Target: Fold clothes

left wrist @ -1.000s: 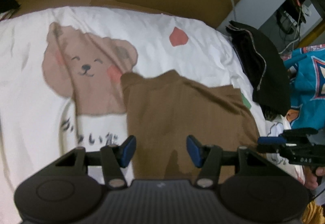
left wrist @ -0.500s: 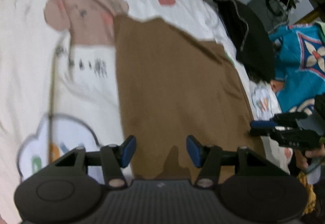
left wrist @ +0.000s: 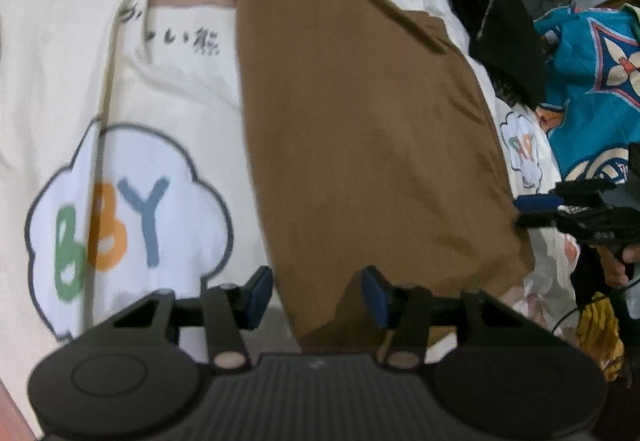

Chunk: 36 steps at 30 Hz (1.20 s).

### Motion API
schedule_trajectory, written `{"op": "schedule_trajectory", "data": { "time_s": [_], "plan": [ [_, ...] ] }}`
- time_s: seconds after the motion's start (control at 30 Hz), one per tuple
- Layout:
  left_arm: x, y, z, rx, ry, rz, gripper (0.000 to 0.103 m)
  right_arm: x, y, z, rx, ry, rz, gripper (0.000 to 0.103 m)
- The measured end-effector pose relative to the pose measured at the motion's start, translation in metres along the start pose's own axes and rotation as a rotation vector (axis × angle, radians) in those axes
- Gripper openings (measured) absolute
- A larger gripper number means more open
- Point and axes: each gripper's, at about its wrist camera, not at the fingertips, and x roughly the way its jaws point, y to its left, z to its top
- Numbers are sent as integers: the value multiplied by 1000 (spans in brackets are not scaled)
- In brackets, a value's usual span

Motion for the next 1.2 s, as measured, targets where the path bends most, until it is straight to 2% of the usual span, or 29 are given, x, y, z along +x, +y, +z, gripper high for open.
{"op": "schedule_trajectory", "data": {
  "time_s": [0.07, 0.2, 0.33, 0.5, 0.7, 0.8, 0.83, 0.9, 1.0, 1.2],
  "plan": [
    [1, 6, -3, -44, 4, 3, 59, -1, 0, -4, 6, 17, 17, 48],
    [3, 24, -8, -155, 3, -50, 59, 5, -13, -14, 107, 41, 23, 48],
    [3, 29, -9, -182, 9, -88, 60, 15, -33, -28, 234, 65, 64, 48],
    [8, 40, -14, -245, 46, -178, 60, 28, -42, -42, 353, 72, 152, 48],
    [22, 54, -19, -347, 57, -324, 71, 37, -53, -51, 496, 54, 239, 49],
    [24, 55, -18, -365, 68, -375, 69, 40, -60, -55, 569, 42, 278, 44],
    [25, 54, -19, -362, 75, -393, 68, 40, -60, -55, 571, 37, 289, 36],
    [26, 51, -21, -353, 94, -429, 65, 37, -58, -56, 560, 33, 315, 32],
    [34, 47, -24, -351, 125, -469, 64, 35, -59, -56, 575, 25, 349, 32],
    [51, 45, -26, -411, 115, -485, 62, 44, -65, -54, 607, 46, 312, 37]
  ]
}}
